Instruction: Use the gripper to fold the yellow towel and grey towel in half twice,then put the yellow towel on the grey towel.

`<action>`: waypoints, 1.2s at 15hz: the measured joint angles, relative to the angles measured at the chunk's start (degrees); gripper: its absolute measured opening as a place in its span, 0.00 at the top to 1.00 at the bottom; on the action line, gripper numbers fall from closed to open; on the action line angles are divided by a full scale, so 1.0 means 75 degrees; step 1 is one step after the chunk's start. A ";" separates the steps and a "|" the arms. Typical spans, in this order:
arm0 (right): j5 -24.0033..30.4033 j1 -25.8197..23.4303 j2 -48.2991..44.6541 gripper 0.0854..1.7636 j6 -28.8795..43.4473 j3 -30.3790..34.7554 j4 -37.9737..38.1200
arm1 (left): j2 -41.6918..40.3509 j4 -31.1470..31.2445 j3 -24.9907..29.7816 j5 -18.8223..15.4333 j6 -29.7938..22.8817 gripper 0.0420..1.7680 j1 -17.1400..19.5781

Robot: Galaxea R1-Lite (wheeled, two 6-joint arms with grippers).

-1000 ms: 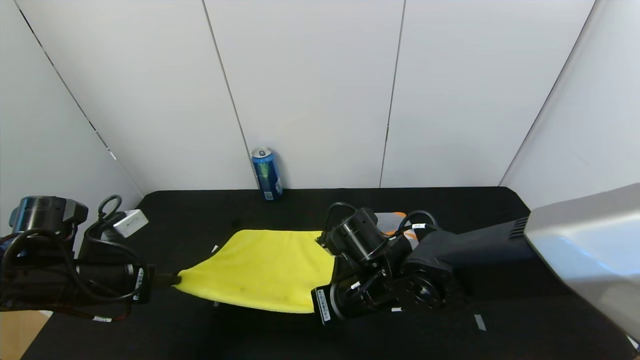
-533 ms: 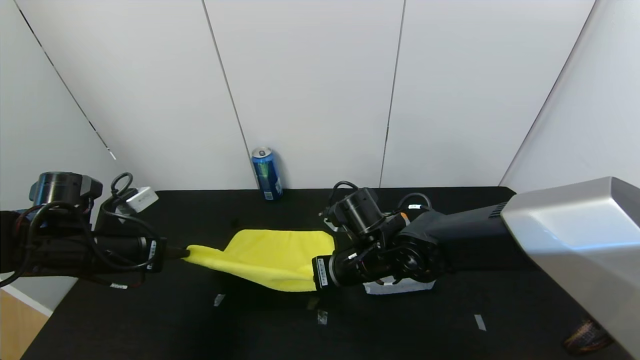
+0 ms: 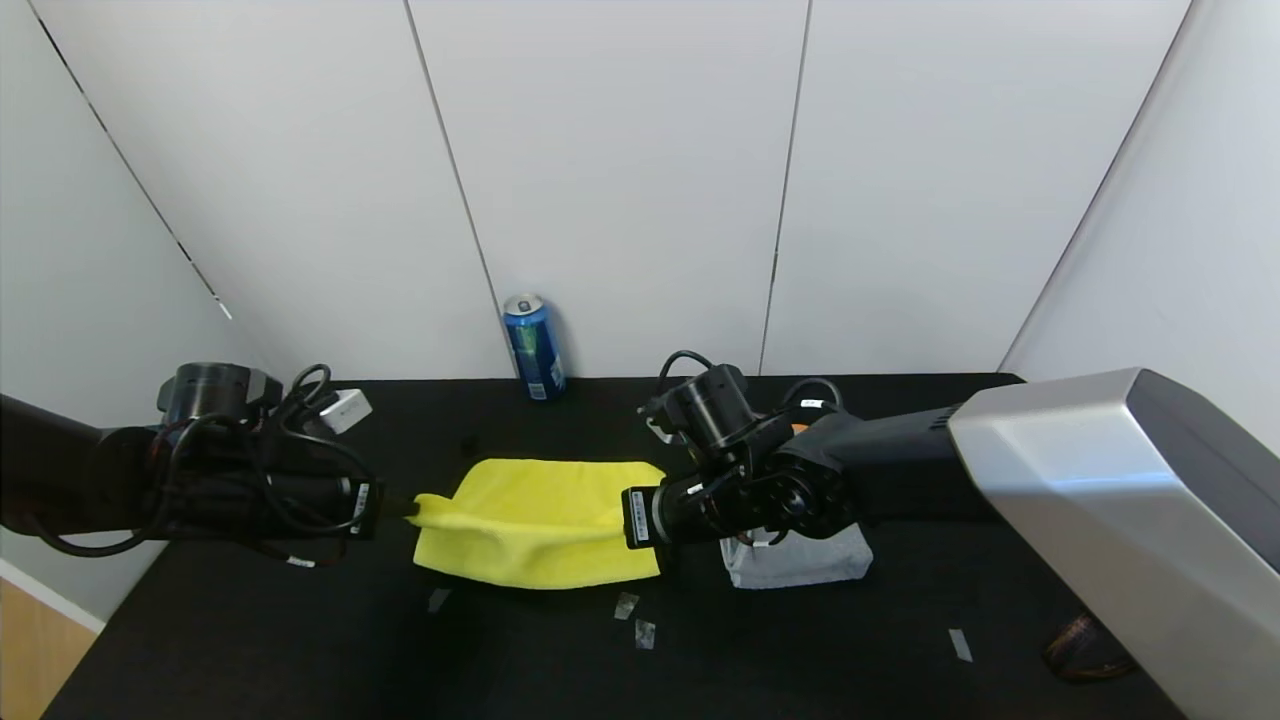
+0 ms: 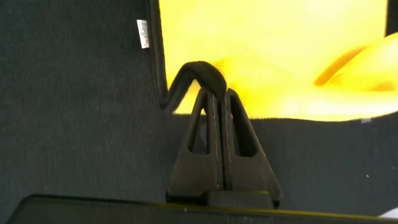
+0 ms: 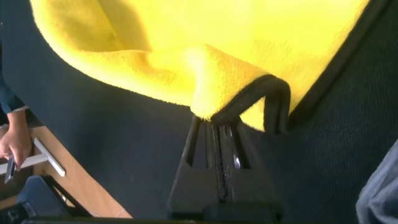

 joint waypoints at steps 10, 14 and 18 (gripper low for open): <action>-0.0018 -0.0297 0.0618 0.98 -0.0018 -0.1164 0.0000 | 0.0939 -0.0050 -0.1347 -0.0003 -0.0112 0.96 -0.0041; -0.0013 -0.0431 0.0811 0.81 -0.0055 -0.1414 -0.0003 | 0.1146 -0.0050 -0.1638 0.0008 -0.0101 0.96 -0.0080; -0.0013 -0.0478 0.0896 0.50 -0.0156 -0.1463 -0.0055 | 0.1292 -0.0059 -0.1764 0.0055 -0.0299 0.64 -0.0135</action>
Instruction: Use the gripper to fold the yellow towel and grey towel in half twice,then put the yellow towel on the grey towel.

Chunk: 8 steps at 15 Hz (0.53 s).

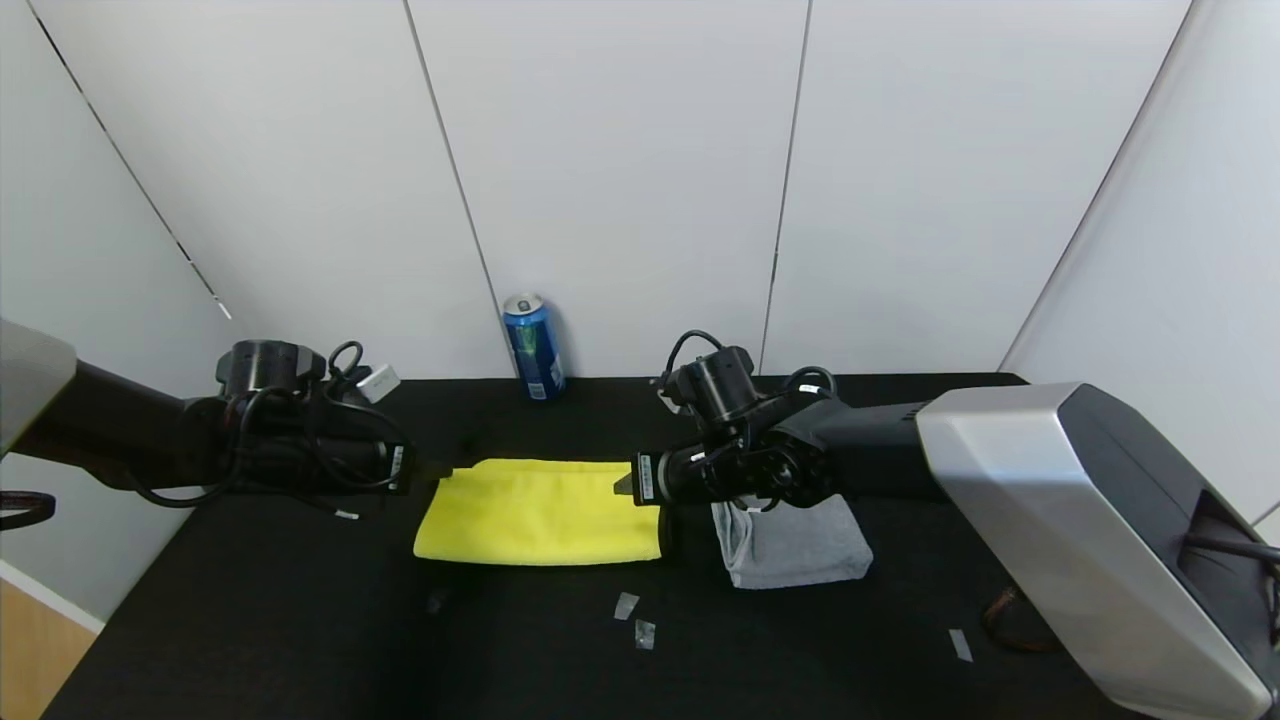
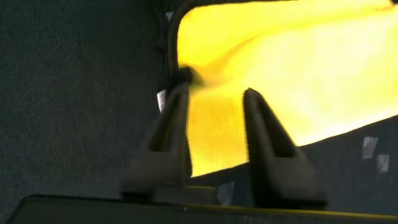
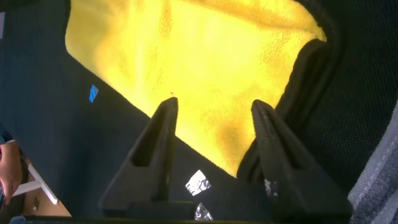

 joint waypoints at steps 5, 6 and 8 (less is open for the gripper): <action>0.0000 -0.0034 -0.0085 0.28 0.0003 -0.0015 0.0029 | -0.0033 -0.0104 -0.0070 0.0065 -0.0062 0.35 0.0055; 0.0003 -0.0034 -0.0125 0.25 0.0007 -0.0010 0.0037 | -0.0057 -0.0193 -0.0067 0.0072 -0.0072 0.31 0.0088; -0.0023 -0.0041 -0.0190 0.20 0.0003 0.0072 0.0052 | -0.0091 -0.0221 -0.0041 0.0083 -0.0080 0.25 0.0124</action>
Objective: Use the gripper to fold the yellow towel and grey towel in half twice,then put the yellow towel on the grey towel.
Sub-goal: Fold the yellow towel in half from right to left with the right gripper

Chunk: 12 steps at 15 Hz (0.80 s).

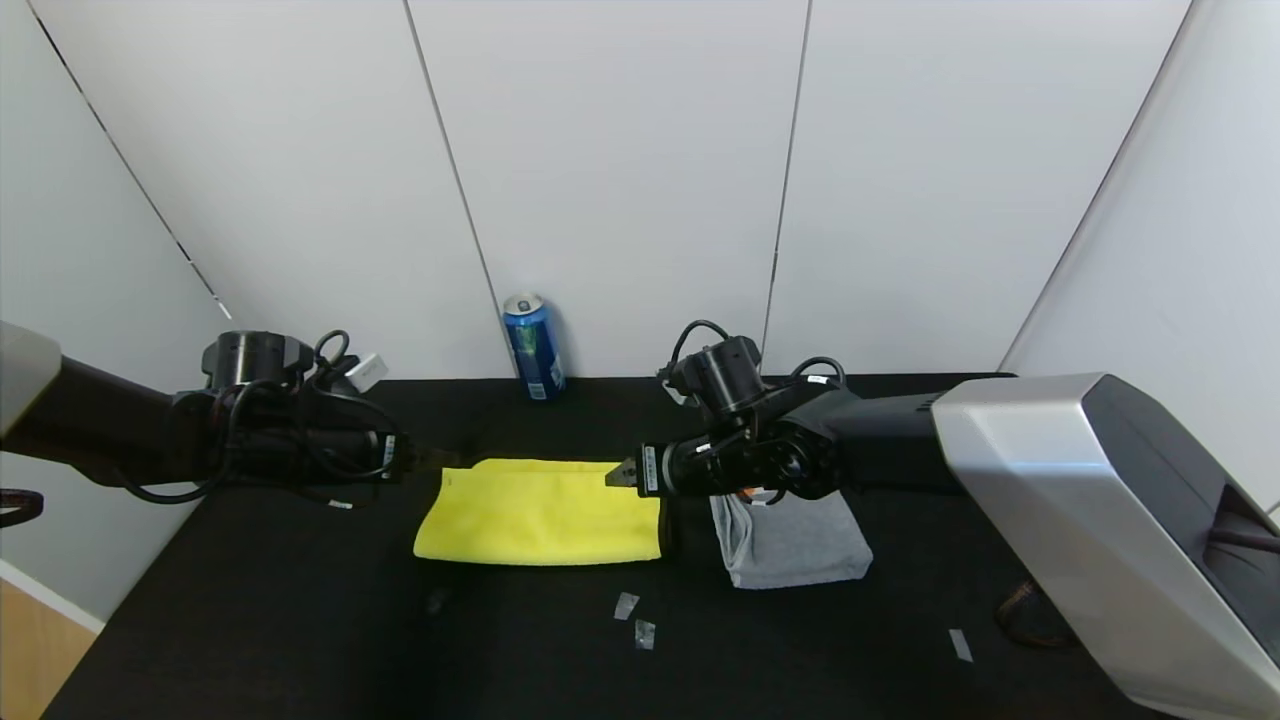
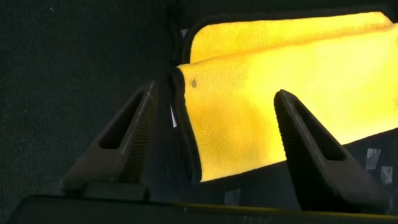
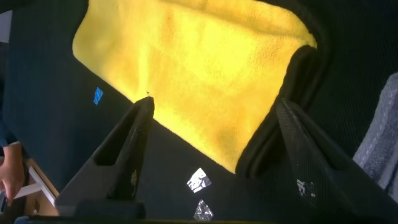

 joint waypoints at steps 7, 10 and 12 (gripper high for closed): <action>-0.0202 0.0003 0.0024 0.10 0.0024 0.0811 -0.0088 | -0.0047 0.0003 0.0008 0.0000 -0.0015 0.12 0.0008; -0.0200 0.0044 0.0166 0.08 0.0073 0.0756 -0.0120 | -0.0078 0.0007 -0.0007 0.0000 -0.0029 0.09 0.0023; -0.0197 0.0070 0.0289 0.07 0.0102 0.0587 -0.0106 | -0.0096 0.0007 -0.0015 0.0000 -0.0029 0.08 0.0031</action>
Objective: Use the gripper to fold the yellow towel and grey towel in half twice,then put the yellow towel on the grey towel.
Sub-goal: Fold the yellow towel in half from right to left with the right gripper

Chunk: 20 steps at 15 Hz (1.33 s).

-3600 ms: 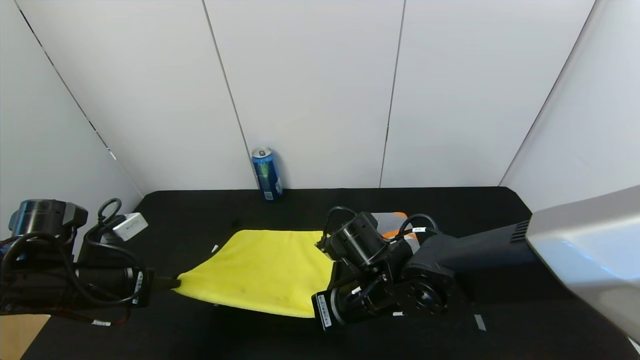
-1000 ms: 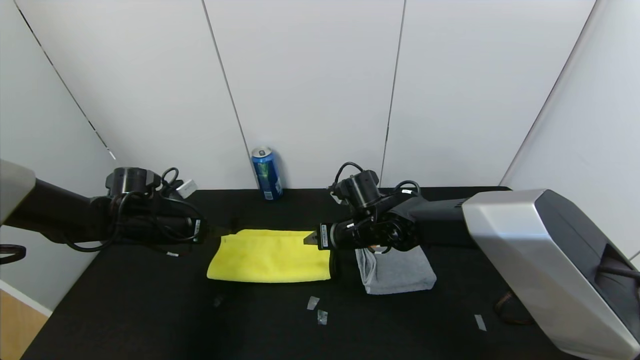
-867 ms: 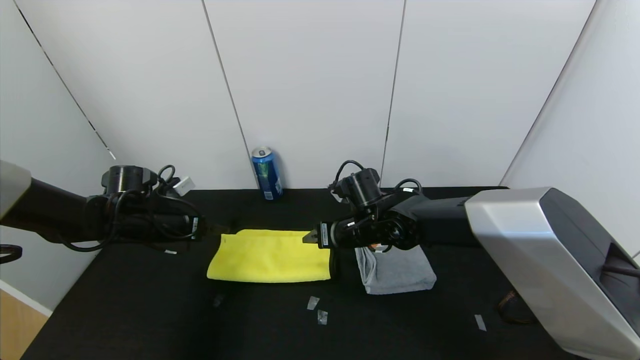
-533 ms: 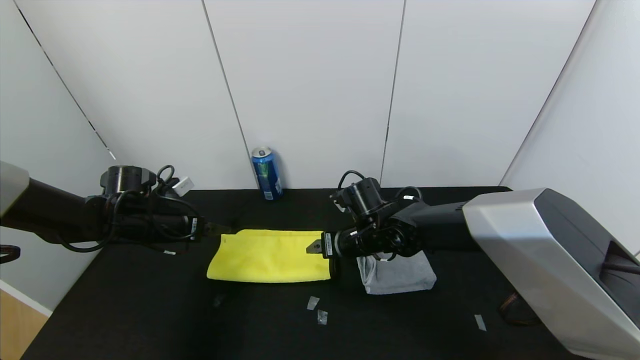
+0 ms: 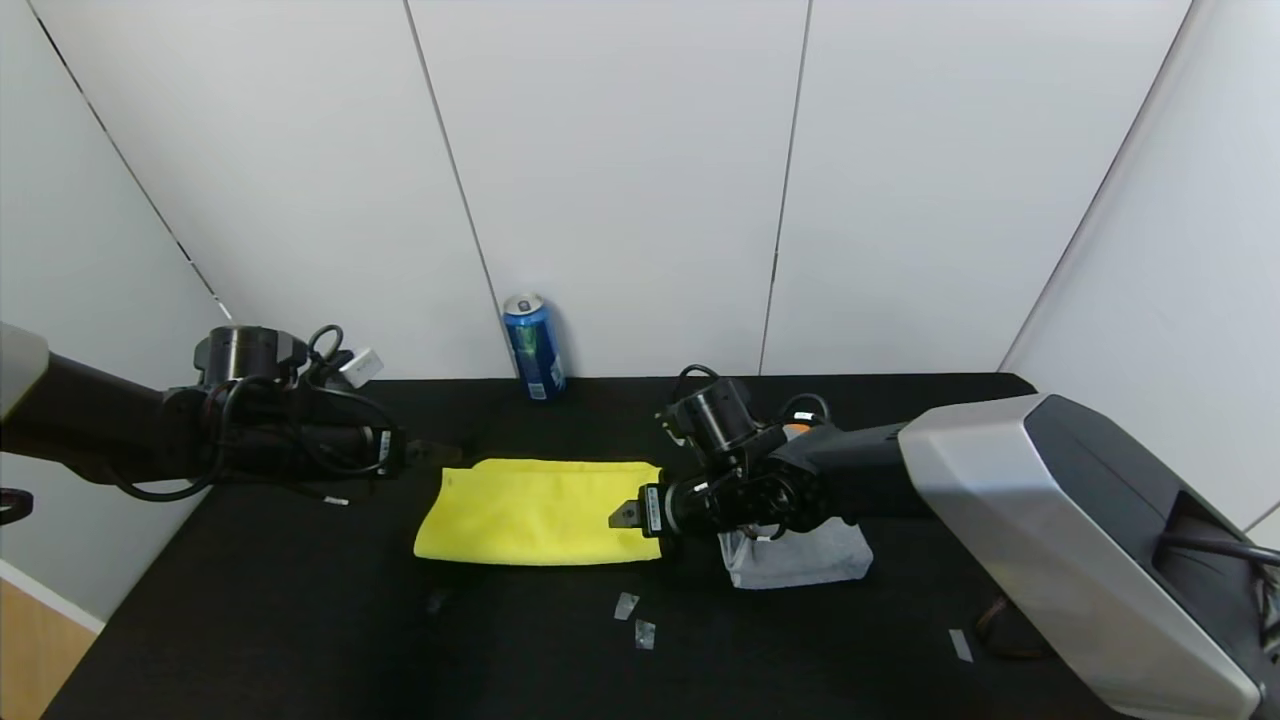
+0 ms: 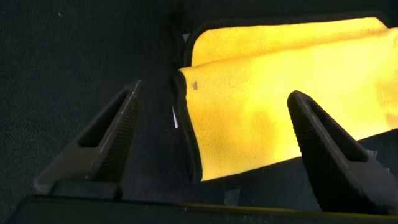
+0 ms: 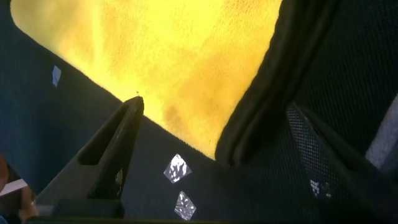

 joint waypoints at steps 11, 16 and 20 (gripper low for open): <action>0.0010 0.0070 0.0434 0.05 0.0050 -0.0528 0.0047 | -0.0091 -0.0008 -0.0026 0.0000 0.0015 0.04 0.0099; 0.0007 0.0096 0.0496 0.30 0.0050 -0.0554 0.0068 | -0.0111 0.0000 -0.0070 -0.0011 -0.0003 0.04 0.0146; 0.0003 0.0122 0.0527 0.57 0.0057 -0.0554 0.0044 | -0.0124 0.0000 -0.0076 -0.0015 -0.0003 0.04 0.0153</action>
